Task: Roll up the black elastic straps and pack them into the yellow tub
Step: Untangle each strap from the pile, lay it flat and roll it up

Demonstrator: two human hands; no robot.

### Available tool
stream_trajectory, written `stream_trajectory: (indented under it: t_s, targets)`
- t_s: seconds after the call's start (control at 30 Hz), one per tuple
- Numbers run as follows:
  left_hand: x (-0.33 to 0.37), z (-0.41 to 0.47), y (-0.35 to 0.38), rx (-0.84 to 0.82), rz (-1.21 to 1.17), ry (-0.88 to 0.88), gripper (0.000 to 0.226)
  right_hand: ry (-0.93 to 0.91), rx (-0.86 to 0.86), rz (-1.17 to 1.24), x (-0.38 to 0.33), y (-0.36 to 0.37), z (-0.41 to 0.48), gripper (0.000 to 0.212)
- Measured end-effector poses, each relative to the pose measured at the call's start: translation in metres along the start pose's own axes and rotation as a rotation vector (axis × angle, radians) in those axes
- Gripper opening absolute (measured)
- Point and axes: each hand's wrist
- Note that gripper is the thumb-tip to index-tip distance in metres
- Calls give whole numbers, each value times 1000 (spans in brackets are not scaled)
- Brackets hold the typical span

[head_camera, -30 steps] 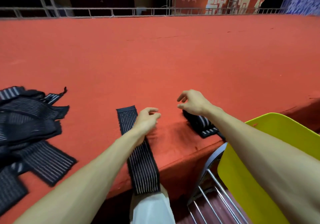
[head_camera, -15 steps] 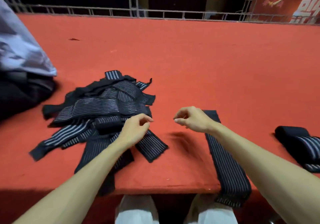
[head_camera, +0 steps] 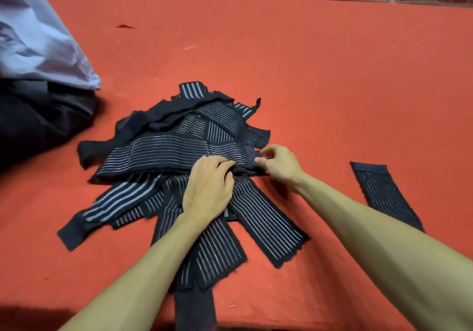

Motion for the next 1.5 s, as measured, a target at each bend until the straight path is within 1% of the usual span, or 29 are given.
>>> stream_trajectory:
  t_s: [0.07, 0.1, 0.13, 0.27, 0.33, 0.4, 0.43, 0.5, 0.6, 0.67, 0.73, 0.8, 0.9, 0.97, 1.03, 1.13, 1.23, 1.27, 1.33, 1.4, 1.5]
  targets:
    - [-2, 2, 0, 9, -16, -16, 36, 45, 42, 29, -4, 12, 11, 40]
    - [-2, 3, -1, 19, -22, -15, 37, 62, 54, 40, -4, 16, 15, 41]
    - [-2, 3, -3, 30, -22, -11, 37, 76, 60, 43, -6, 21, 18, 39]
    - [3, 2, -4, 40, -18, 9, 33, 113, 72, 50, -10, 24, 18, 20]
    - [3, 1, -5, 39, -28, 11, 32, 93, 89, 91, -11, 21, 14, 18]
    - [5, -1, -10, 51, -66, 13, 30, 41, 97, 191, -11, 13, 7, 12]
    - [6, -2, -13, 53, -95, 7, 30, 3, 82, 275, -11, 7, 2, 11]
    - [11, 1, -22, 69, -168, -11, 35, -84, 12, 438, -13, -10, -10, 18]
    - [30, 13, -43, 133, -283, -41, 43, -174, -157, 625, -22, -42, -32, 18]
    - [46, 24, -58, 121, -341, -54, 48, -199, -282, 712, -28, -61, -43, 17]
    - [67, 30, -70, 47, -387, -27, 51, -221, -366, 783, -32, -80, -57, 19]
    - [85, 31, -77, -43, -421, 12, 53, -251, -395, 840, -36, -100, -74, 21]
    - [109, 25, -79, -211, -484, -8, 41, -261, -369, 993, -32, -133, -100, 21]
    - [121, 20, -75, -287, -494, 8, 29, -245, -291, 1121, -23, -154, -113, 24]
    - [133, 16, -70, -363, -502, 28, 12, -255, -207, 1189, -12, -171, -120, 22]
    - [153, 11, -63, -485, -505, 38, 23, -214, -60, 1260, 2, -187, -129, 18]
    - [174, 11, -56, -543, -557, 38, 11, -201, 37, 1168, 13, -197, -136, 8]
    - [182, 11, -56, -563, -600, 17, 7, -204, 55, 1138, 15, -200, -138, 9]
    - [198, 10, -62, -612, -741, -49, 12, -199, 86, 1109, 17, -205, -143, 11]
    - [212, 11, -71, -636, -901, -133, 16, -200, 103, 1123, 14, -210, -148, 9]
    - [233, 11, -91, -711, -1133, -198, 17, -209, 91, 1193, 10, -219, -154, 12]
Point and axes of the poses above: each hand's wrist, its own z-axis towards the middle knuckle, its own y-axis out of the palm, x = y × z, and after that the axes turned 4 degrees about -x, right-handed
